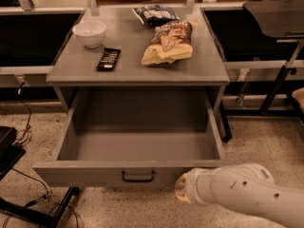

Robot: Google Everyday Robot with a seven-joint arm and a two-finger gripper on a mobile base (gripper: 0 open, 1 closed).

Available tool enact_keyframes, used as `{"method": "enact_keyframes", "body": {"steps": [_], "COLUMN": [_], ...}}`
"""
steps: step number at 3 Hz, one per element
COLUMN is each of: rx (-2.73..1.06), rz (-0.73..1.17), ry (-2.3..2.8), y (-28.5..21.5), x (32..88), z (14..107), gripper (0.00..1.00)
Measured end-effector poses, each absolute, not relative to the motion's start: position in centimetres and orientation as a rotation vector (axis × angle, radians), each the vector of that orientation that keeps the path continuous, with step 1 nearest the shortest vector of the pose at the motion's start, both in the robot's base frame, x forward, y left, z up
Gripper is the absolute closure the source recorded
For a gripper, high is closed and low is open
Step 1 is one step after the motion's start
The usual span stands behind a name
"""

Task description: Close top drawer

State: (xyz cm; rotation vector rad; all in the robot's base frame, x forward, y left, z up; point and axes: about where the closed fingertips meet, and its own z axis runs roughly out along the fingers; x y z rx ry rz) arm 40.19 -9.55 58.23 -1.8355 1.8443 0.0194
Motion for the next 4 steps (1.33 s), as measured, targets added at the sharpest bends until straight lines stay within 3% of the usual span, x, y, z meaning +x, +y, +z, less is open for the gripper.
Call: {"method": "enact_keyframes", "body": {"steps": [4], "rx": [-1.877], "rz": [-0.055], "ry": [1.817], "y": [-6.8], "x": [53.1], "z": [60.3], "gripper": [1.00]}}
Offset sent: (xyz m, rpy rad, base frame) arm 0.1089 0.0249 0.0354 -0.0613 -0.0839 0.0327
